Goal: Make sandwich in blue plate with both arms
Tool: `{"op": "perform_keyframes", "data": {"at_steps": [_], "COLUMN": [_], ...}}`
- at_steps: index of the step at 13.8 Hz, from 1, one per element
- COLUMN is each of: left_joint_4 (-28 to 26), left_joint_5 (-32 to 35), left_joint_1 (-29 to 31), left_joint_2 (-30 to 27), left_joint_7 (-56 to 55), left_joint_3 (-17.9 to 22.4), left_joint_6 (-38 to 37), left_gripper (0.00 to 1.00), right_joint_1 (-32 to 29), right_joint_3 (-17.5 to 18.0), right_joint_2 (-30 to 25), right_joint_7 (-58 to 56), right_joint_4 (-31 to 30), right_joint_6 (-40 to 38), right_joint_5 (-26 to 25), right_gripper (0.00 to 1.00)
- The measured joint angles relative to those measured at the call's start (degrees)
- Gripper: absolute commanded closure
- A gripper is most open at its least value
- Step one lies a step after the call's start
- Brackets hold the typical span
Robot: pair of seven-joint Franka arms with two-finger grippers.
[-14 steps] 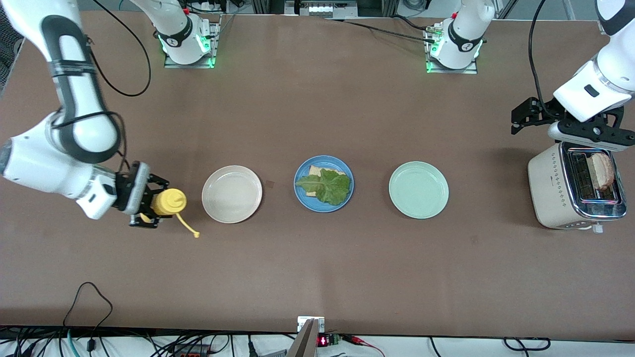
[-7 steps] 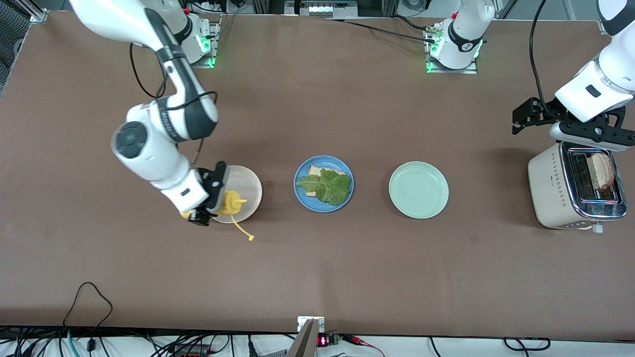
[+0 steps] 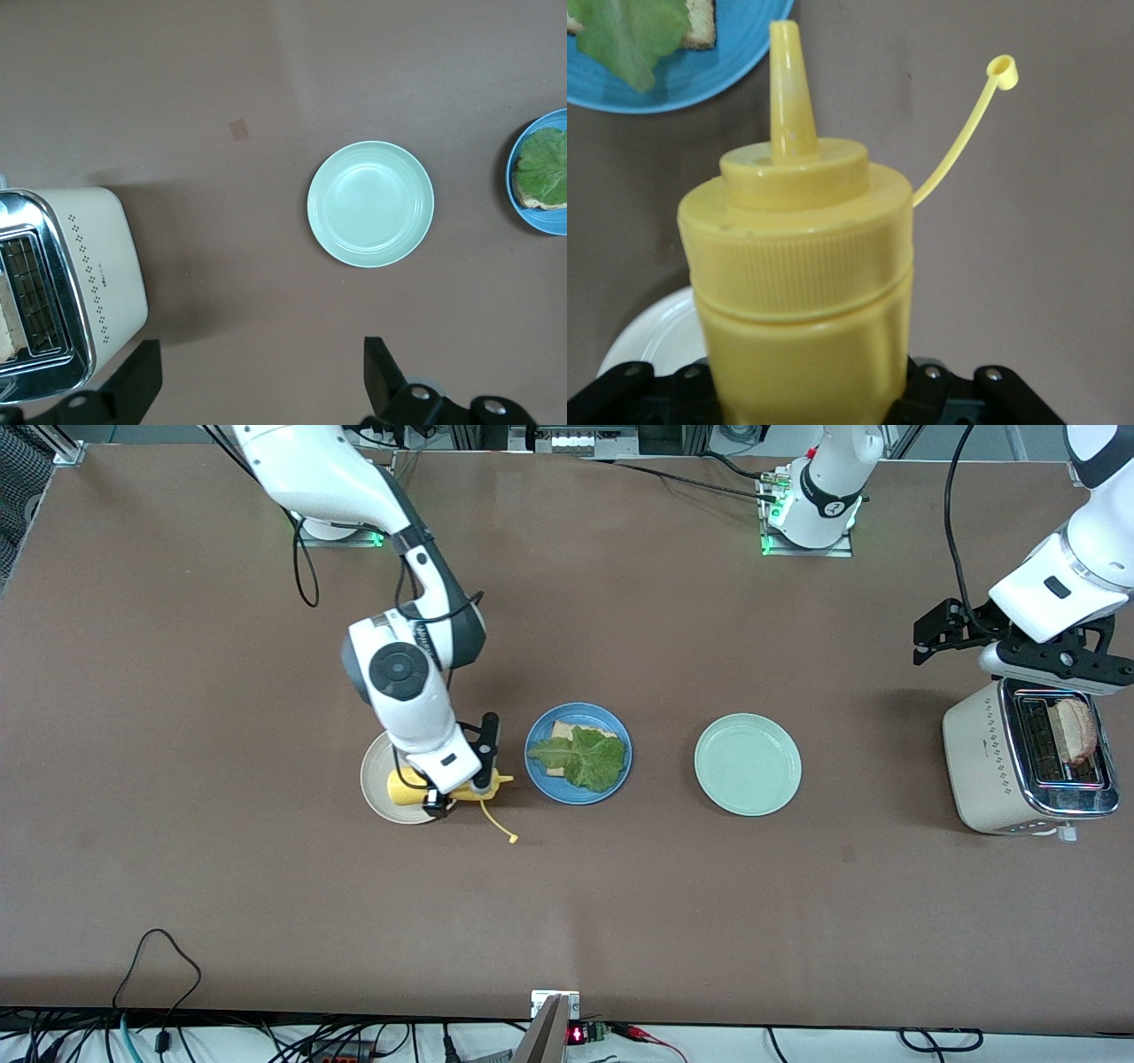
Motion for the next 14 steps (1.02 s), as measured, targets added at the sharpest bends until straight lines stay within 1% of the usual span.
{"op": "perform_keyframes", "data": {"at_steps": [2,4,8,11,14], "left_joint_4": [0.0,0.0,0.0,0.0,0.0], "left_joint_5": [0.0,0.0,0.0,0.0,0.0], "left_joint_1": [0.0,0.0,0.2,0.4,0.6], "left_joint_2": [0.0,0.0,0.0,0.1,0.2], "left_joint_7": [0.0,-0.2,-2.6,-6.8,-8.0], "left_joint_3": [0.0,0.1,0.2,0.3,0.7], "left_joint_6": [0.0,0.0,-2.9,-5.4,-7.8], "left_gripper": [0.0,0.0,0.0,0.0,0.0], "right_joint_1": [4.7,8.7,11.4,12.3,13.1], "right_joint_3": [-2.9,-4.8,-5.7,-6.0,-6.2], "right_joint_2": [2.3,4.3,7.4,10.2,11.9], "right_joint_7": [0.4,2.4,4.5,4.6,4.6], "right_joint_4": [2.0,5.1,9.8,13.0,14.5], "right_joint_6": [-0.7,-4.3,-9.4,-14.6,-15.4], "right_joint_5": [-1.7,-4.2,-8.3,-13.8,-14.9], "right_gripper": [1.0,1.0,1.0,1.0,1.0]}}
